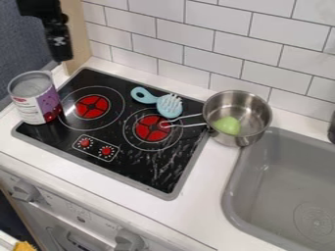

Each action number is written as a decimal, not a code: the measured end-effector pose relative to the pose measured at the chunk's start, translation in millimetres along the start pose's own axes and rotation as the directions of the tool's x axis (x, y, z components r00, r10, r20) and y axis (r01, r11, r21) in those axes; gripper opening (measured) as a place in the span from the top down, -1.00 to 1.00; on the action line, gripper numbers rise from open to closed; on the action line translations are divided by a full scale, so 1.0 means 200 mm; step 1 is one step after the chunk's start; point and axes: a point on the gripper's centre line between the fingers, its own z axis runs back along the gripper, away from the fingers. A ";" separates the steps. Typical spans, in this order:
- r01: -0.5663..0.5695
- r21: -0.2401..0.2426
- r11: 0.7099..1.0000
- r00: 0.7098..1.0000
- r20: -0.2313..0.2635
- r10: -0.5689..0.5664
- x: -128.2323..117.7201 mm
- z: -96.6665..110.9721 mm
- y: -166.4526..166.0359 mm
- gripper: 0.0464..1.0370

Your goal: Slide the can to the lower right edge of the stove

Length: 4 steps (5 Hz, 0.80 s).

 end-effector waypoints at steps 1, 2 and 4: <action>0.100 -0.031 0.995 0.995 0.020 -0.099 0.13 0.01 -0.01 -0.93; 0.188 -0.066 0.980 0.977 0.116 -0.179 0.29 0.00 -0.06 -0.93; 0.217 -0.080 0.973 0.946 0.262 -0.189 0.48 -0.15 -0.19 -0.93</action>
